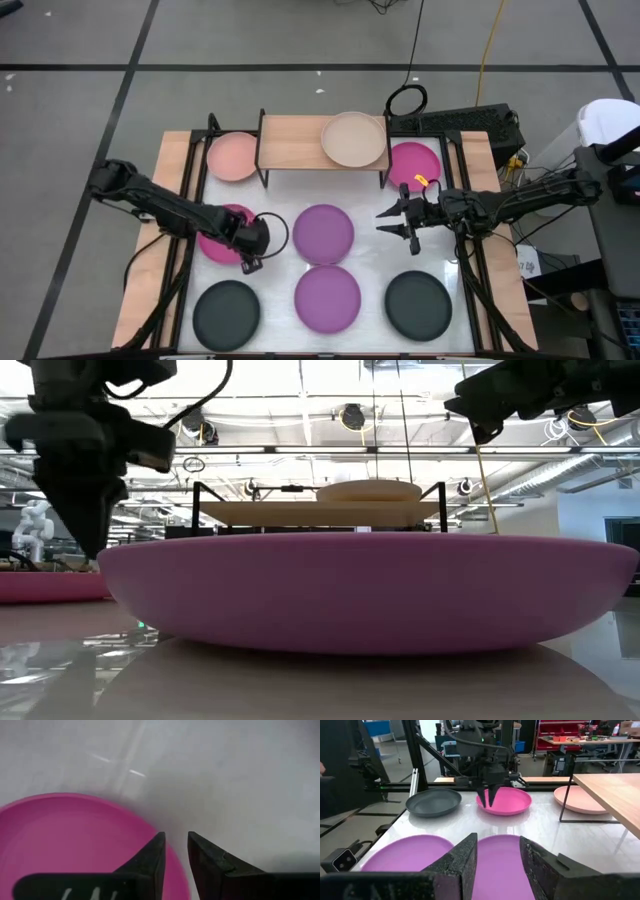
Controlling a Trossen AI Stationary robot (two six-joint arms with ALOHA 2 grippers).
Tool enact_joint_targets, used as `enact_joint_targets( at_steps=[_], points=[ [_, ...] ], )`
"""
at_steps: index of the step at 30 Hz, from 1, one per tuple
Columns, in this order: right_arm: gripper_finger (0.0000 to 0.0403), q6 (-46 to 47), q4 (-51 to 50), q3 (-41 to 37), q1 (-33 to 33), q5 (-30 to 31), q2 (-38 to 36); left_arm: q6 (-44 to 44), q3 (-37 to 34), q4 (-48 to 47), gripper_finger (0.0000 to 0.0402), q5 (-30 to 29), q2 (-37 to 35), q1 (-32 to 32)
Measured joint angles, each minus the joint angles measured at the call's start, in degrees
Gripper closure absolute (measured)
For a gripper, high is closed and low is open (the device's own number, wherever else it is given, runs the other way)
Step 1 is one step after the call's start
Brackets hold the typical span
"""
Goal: Place and stack plates onto a shelf
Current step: Stack the left pink plate on top of the brown plate on the shelf
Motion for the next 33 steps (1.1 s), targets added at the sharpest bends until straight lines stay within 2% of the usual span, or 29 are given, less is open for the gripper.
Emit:
enact_joint_targets(
  at_steps=[16,25,29,33],
  points=[
    [0.0271,1.07,-0.87,0.00,0.00,-0.02,0.00,-6.85,0.24,0.38,0.0316,1.11,11.28,1.09],
    [0.0271,1.07,-0.80,0.00,0.00,0.19,0.00,-2.82,0.14,-0.47,0.0322,2.20,9.06,1.73],
    [0.0271,1.05,-0.61,0.00,0.00,0.23,0.00,-3.12,6.01,-10.87,0.0322,4.53,7.28,2.07],
    [0.0271,1.07,-0.56,0.00,0.00,0.24,0.00,-5.29,13.82,-22.17,0.0322,1.00,7.14,1.08]
  ],
)
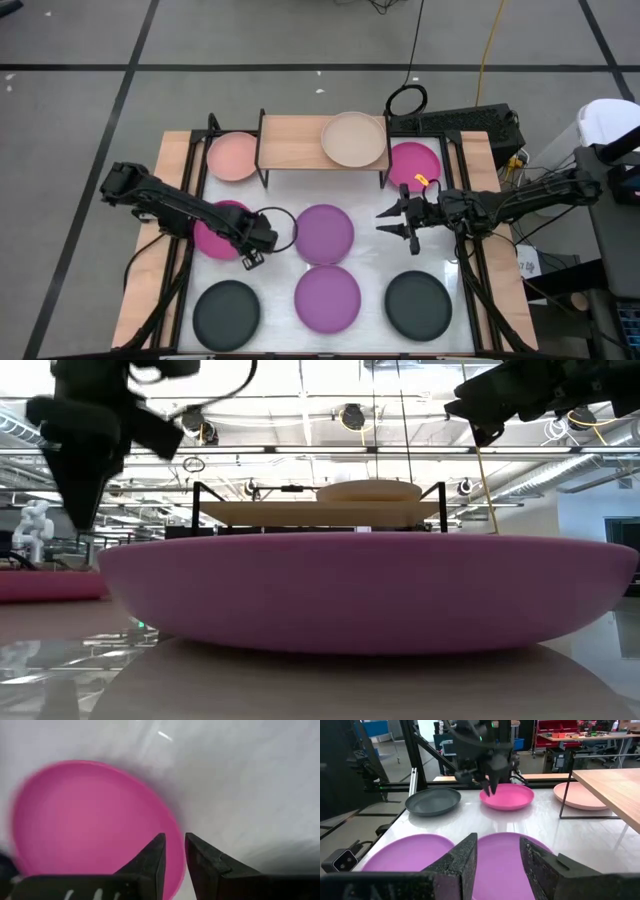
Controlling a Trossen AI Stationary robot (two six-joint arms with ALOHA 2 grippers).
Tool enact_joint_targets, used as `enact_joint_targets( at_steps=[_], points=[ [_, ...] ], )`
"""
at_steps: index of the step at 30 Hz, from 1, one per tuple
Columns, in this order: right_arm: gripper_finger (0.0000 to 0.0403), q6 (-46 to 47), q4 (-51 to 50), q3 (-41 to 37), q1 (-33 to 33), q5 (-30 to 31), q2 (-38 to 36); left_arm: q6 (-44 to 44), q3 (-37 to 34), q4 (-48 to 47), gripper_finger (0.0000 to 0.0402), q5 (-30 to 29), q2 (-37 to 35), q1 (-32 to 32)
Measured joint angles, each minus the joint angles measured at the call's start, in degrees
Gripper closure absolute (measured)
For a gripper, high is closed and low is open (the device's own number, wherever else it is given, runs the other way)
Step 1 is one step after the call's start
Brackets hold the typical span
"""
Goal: Place and stack plates onto a shelf
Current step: Stack the left pink plate on top of the brown plate on the shelf
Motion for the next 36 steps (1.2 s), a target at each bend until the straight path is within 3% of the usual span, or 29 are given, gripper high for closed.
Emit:
enact_joint_targets(
  at_steps=[5,12,22,28,36],
  points=[
    [0.0271,0.84,-0.42,0.00,0.00,-0.04,0.02,-1.99,1.55,1.11,0.0322,-1.37,0.00,-1.27],
    [0.0271,1.92,-2.14,0.00,0.00,-0.15,0.04,-5.22,-5.19,3.62,0.0309,-1.41,0.09,-1.50],
    [0.0271,1.81,-1.71,0.00,0.00,0.02,0.04,-6.44,-13.97,19.71,0.0238,1.06,0.07,-1.80],
    [0.0271,1.88,-1.52,-0.01,0.00,0.15,0.07,-6.39,-14.99,19.89,0.0218,1.25,0.04,-1.76],
    [0.0271,1.88,-1.53,-0.02,0.00,0.26,0.07,-5.06,-11.09,13.78,0.0218,11.14,-1.52,-0.03]
  ],
)
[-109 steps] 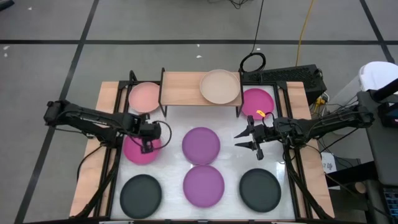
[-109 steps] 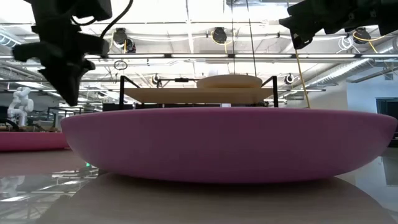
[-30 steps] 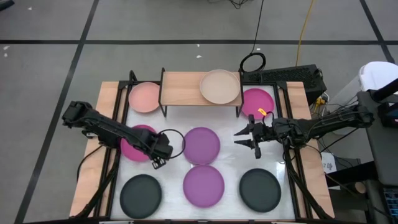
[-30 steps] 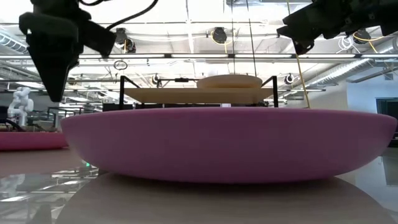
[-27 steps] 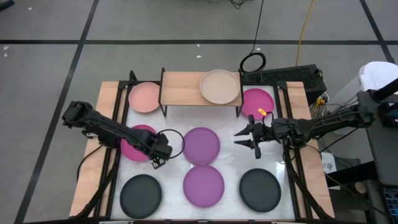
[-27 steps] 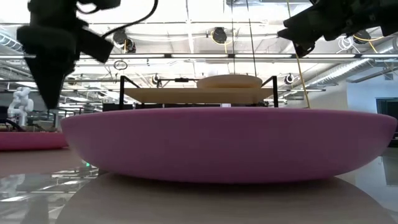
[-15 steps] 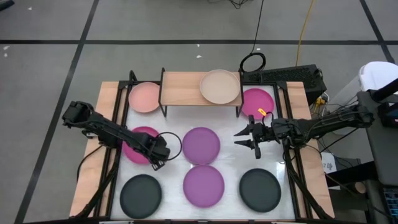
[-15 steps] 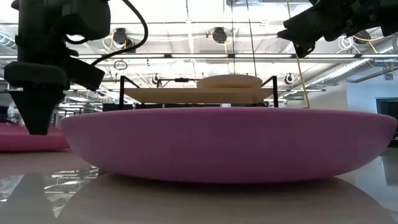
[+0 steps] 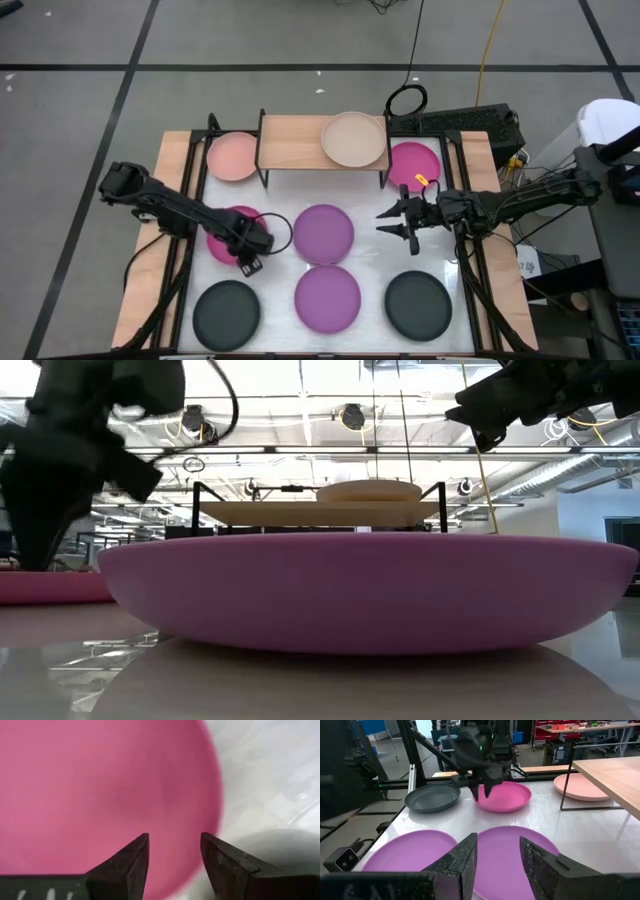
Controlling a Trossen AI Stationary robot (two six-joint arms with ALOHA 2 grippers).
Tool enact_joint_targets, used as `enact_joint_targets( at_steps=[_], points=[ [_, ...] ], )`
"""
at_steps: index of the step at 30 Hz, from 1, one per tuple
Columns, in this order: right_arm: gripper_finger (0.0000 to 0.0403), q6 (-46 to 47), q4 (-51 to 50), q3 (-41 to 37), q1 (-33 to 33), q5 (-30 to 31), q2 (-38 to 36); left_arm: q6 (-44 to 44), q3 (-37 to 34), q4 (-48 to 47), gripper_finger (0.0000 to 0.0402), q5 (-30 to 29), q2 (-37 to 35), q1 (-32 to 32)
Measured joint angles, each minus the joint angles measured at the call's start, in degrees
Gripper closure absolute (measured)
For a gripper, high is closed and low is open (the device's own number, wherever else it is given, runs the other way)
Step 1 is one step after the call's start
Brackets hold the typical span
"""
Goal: Place and stack plates onto a shelf
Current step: Stack the left pink plate on top of the brown plate on the shelf
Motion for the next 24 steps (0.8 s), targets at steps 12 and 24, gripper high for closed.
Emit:
enact_joint_targets(
  at_steps=[12,24],
  points=[
    [0.0271,0.02,-0.20,0.00,0.00,1.14,0.00,-0.20,3.04,5.33,0.0218,-7.02,-0.29,-4.19],
    [0.0271,0.04,-0.46,0.00,0.00,1.01,0.04,-8.82,-7.21,13.09,0.0218,-7.47,-0.60,-4.90]
  ],
)
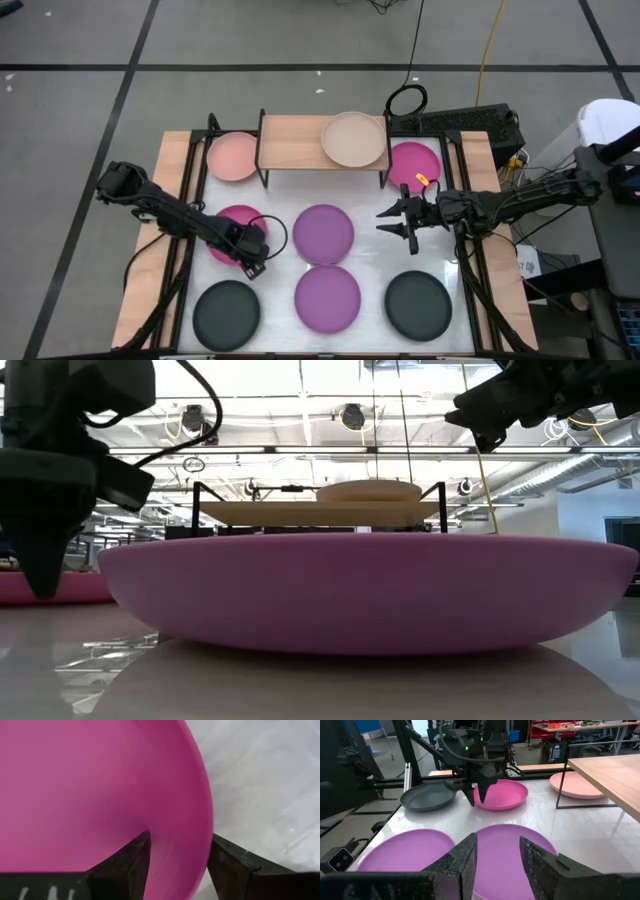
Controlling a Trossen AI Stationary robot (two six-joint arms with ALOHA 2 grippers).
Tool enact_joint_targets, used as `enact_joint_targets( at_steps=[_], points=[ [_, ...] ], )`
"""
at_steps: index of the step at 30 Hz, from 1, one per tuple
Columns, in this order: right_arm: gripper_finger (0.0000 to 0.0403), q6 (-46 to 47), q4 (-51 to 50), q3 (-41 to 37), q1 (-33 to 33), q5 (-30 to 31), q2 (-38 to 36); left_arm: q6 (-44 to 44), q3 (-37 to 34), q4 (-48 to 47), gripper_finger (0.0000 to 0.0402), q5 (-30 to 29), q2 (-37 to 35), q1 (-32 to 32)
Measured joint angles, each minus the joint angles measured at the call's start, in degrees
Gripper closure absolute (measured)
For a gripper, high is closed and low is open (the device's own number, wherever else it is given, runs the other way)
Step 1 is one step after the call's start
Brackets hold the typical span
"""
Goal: Place and stack plates onto a shelf
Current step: Stack the left pink plate on top of the brown plate on the shelf
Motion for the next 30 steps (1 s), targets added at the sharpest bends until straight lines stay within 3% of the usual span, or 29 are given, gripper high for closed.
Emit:
enact_joint_targets(
  at_steps=[5,12,16,21,25,30],
  points=[
    [0.0271,0.00,0.04,0.00,0.00,0.08,0.00,3.91,-0.32,0.38,0.0242,-2.46,0.06,0.00],
    [0.0271,0.42,0.28,0.00,0.00,0.15,0.00,10.46,2.90,-1.22,0.0377,-3.23,0.32,0.00],
    [0.0271,0.44,0.46,0.00,-0.01,0.18,0.00,16.08,8.60,-4.11,0.0388,-4.14,0.32,-0.26],
    [0.0271,0.44,0.45,0.00,0.00,0.18,0.00,29.56,18.63,-7.42,0.0391,-7.69,0.35,-1.90],
    [0.0271,0.44,0.45,0.00,0.00,0.19,0.00,45.10,27.28,-8.11,0.0391,-18.35,0.35,-2.58],
    [0.0271,0.14,1.31,0.00,0.00,0.18,0.00,71.60,34.85,-7.87,0.0391,-30.77,0.29,-0.83]
  ],
)
